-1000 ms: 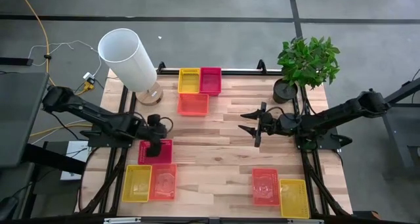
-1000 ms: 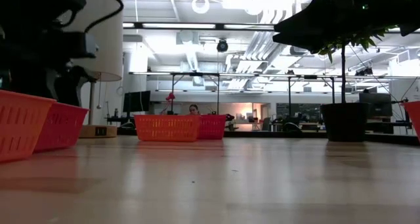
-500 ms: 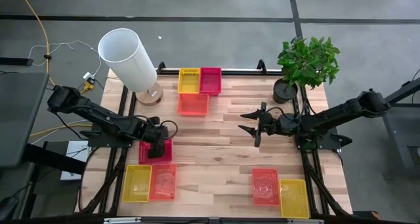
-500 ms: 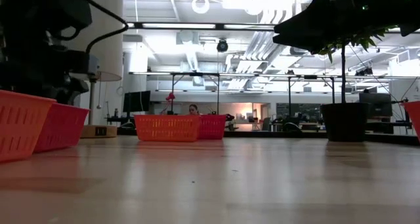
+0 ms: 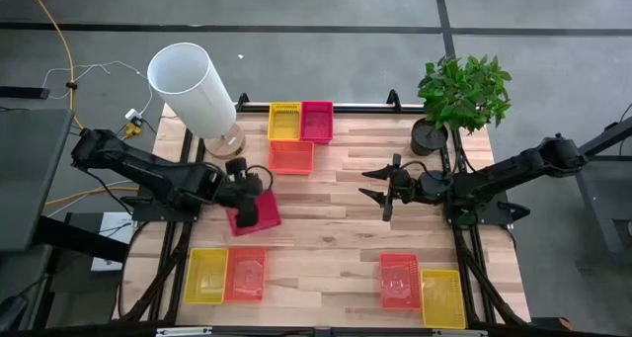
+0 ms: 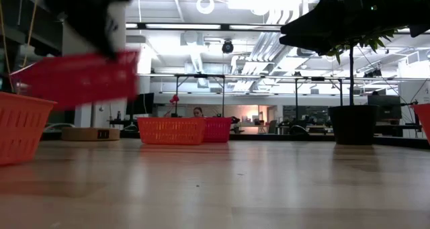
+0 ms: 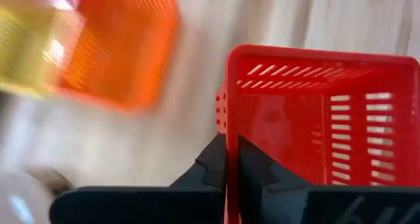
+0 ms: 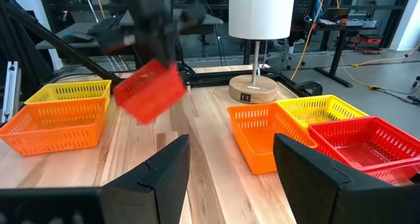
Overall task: Stack baskets by color
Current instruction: Stack the bottom red bin on top of the top red bin
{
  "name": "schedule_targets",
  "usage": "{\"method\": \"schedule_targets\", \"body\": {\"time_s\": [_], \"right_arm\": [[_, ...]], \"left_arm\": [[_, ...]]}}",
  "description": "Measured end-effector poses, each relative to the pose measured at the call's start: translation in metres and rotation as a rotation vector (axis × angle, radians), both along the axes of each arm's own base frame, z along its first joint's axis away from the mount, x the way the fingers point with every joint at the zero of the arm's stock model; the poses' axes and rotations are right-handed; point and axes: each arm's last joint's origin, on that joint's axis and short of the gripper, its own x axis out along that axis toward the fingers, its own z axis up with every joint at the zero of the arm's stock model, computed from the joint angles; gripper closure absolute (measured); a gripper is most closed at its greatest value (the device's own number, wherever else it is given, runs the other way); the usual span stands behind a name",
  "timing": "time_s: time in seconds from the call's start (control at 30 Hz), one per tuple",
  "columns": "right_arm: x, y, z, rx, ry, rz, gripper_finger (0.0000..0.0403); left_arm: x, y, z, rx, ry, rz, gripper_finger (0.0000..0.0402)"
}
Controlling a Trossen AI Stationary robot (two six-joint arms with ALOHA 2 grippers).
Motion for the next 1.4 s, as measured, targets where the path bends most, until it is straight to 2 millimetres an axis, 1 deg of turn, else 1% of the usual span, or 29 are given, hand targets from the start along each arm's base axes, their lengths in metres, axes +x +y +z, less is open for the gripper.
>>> {"method": "schedule_targets", "body": {"time_s": [0.13, 0.23, 0.33, 0.47, 0.57, 0.63, 0.7, 0.8, 0.87, 0.97, 1.07, 1.27, 1.4], "right_arm": [[0.000, 0.000, 0.000, 0.000, 0.000, 0.000, 0.0197], [0.000, 0.000, 0.000, 0.000, 0.000, 0.000, 0.0197], [0.000, 0.000, 0.000, 0.003, -0.001, 0.000, 0.0197], [0.000, 0.000, 0.000, 0.039, -0.006, -0.004, 0.0197], [0.000, 0.000, -0.001, 0.048, -0.003, -0.005, 0.0197], [0.000, 0.000, -0.001, 0.050, -0.003, -0.006, 0.0197], [0.000, 0.000, -0.001, 0.050, -0.003, -0.006, 0.0197], [0.000, 0.000, -0.001, 0.050, -0.004, -0.006, 0.0197], [0.000, 0.000, -0.001, 0.050, -0.004, -0.006, 0.0197], [0.000, 0.000, -0.001, 0.059, -0.006, -0.007, 0.0197], [0.000, 0.000, -0.001, 0.071, -0.006, -0.008, 0.0197], [0.000, 0.000, -0.002, 0.074, 0.001, -0.007, 0.0197], [0.000, 0.000, -0.002, 0.085, 0.004, -0.006, 0.0197]], "left_arm": [[0.019, 0.010, 0.040, 0.147, -0.223, 0.059, 0.0401], [0.034, 0.028, 0.060, 0.214, -0.404, 0.063, 0.0401], [0.047, 0.056, 0.072, 0.234, -0.565, 0.100, 0.0401], [0.061, 0.108, 0.071, 0.228, -0.711, 0.205, 0.0401], [0.070, 0.152, 0.056, 0.149, -0.787, 0.317, 0.0401], [0.077, 0.179, 0.044, 0.124, -0.767, 0.411, 0.0401], [0.082, 0.203, 0.035, 0.138, -0.717, 0.514, 0.0401], [0.089, 0.230, 0.030, 0.157, -0.653, 0.661, 0.0401], [0.095, 0.244, 0.026, 0.146, -0.643, 0.723, 0.0401], [0.100, 0.257, 0.015, 0.084, -0.654, 0.810, 0.0401], [0.102, 0.266, -0.003, 0.008, -0.637, 0.861, 0.0401], [0.100, 0.273, -0.032, -0.047, -0.551, 0.966, 0.0401], [0.102, 0.276, -0.039, -0.064, -0.546, 0.975, 0.0401]]}}
